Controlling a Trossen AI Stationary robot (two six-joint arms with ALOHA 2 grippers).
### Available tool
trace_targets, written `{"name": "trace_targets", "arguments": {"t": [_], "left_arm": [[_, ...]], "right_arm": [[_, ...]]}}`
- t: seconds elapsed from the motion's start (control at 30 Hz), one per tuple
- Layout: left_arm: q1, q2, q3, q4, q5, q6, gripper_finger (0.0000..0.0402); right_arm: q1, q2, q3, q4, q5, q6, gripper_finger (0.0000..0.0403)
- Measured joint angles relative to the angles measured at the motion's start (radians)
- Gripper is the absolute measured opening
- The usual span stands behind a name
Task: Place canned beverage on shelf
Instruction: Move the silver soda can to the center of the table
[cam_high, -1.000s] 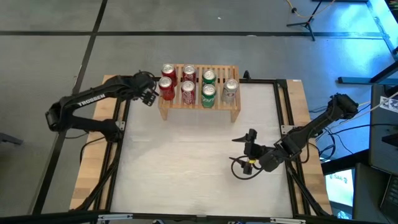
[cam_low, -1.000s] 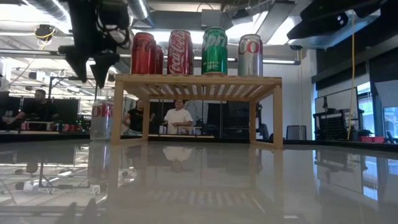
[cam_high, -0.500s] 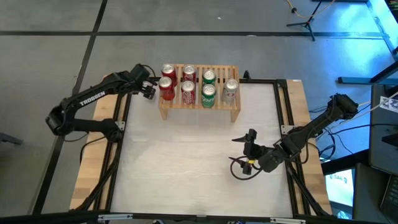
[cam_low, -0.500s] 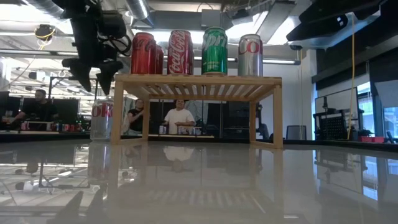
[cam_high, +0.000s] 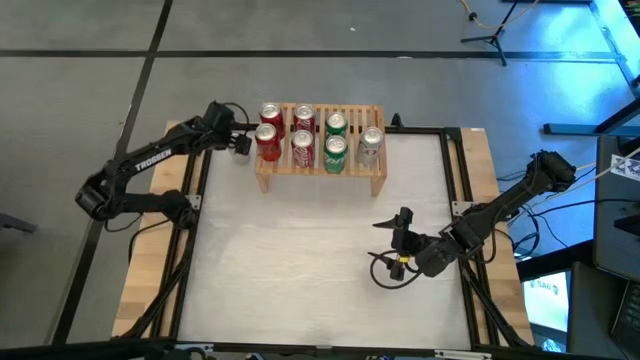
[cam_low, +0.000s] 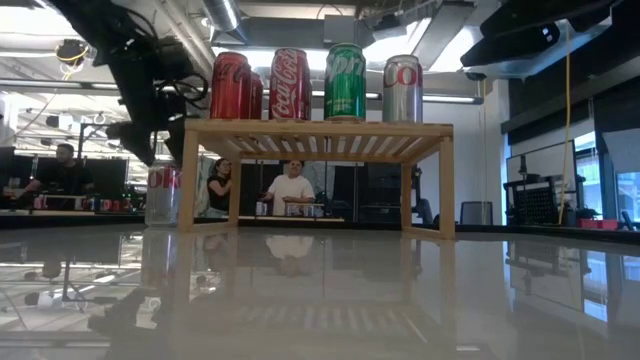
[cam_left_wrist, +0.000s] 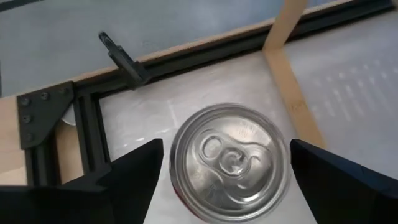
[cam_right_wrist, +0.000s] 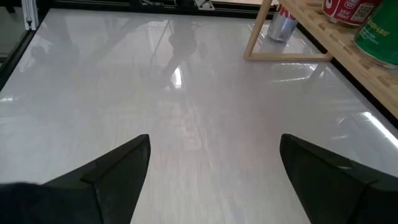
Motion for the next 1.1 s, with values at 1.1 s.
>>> {"name": "trace_targets", "arguments": {"t": [1.1], "left_arm": [[-0.113, -0.232, 0.005, -0.292, 0.026, -0.018, 0.0275]], "right_arm": [[0.0, 0.0, 0.0, -0.001, 0.045, -0.014, 0.0353]]}}
